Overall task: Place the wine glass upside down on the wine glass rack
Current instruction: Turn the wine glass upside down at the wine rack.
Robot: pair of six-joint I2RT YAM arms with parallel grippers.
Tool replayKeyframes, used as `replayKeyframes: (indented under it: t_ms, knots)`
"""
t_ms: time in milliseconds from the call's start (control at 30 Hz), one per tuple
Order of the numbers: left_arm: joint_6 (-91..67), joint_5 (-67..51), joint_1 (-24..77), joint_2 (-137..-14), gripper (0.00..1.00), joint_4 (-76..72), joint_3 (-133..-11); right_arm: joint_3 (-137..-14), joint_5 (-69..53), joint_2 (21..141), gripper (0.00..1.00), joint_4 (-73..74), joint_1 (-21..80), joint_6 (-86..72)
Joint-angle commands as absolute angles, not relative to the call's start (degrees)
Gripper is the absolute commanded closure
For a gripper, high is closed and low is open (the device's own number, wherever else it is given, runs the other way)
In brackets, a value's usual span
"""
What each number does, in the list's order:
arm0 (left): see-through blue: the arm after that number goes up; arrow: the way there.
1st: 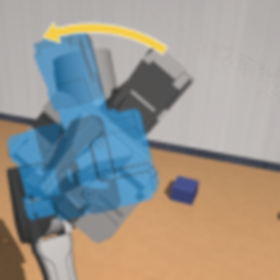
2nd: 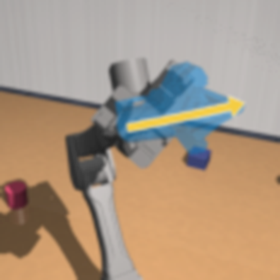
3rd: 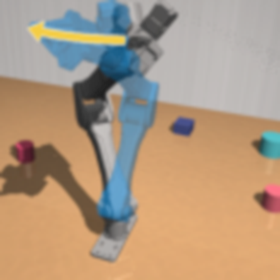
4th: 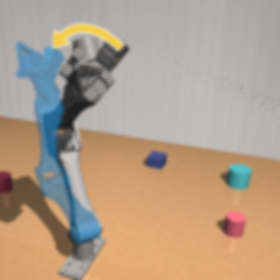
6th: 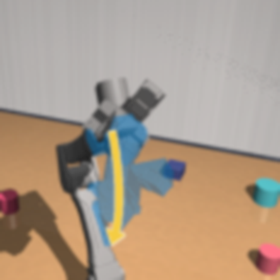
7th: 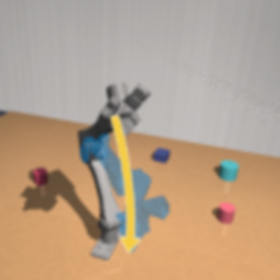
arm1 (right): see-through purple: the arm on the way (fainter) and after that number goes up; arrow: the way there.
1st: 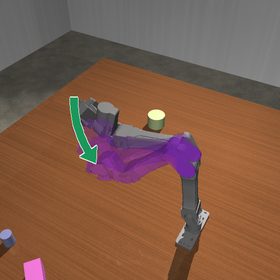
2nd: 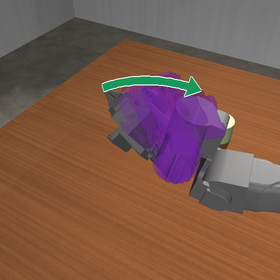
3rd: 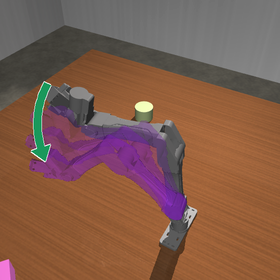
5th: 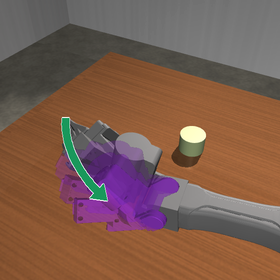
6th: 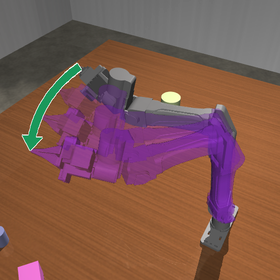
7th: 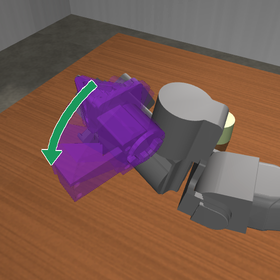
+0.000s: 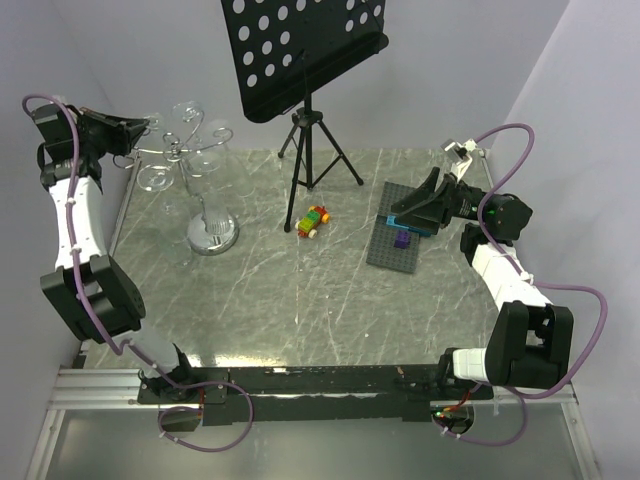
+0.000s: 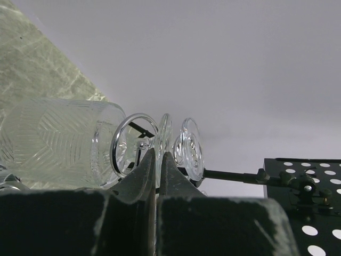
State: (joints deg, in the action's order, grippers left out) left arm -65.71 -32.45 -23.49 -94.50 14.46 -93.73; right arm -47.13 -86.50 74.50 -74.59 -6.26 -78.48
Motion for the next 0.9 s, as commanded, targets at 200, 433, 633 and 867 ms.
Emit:
replayKeyframes:
  t_ms: [200, 433, 633, 867]
  knots:
    - [-62.9, -40.9, -28.6, -99.6, 0.99, 12.2, -101.2, -46.9, -101.1, 75.0, 0.18, -94.2, -6.0, -77.0]
    - [-63.8, -42.5, -28.9, -99.4, 0.99, 9.6, -99.1, -46.9, -101.1, 75.1, 0.18, -94.1, -6.0, -77.0]
    - [-67.8, -45.1, -28.8, -97.1, 0.99, 3.5, -95.5, -46.2, -101.0, 74.9, 0.17, -94.2, -6.0, -76.9]
    - [-68.5, -48.3, -29.4, -98.3, 0.99, 2.9, -96.5, -46.1, -101.1, 74.7, 0.17, -94.1, -6.0, -76.6]
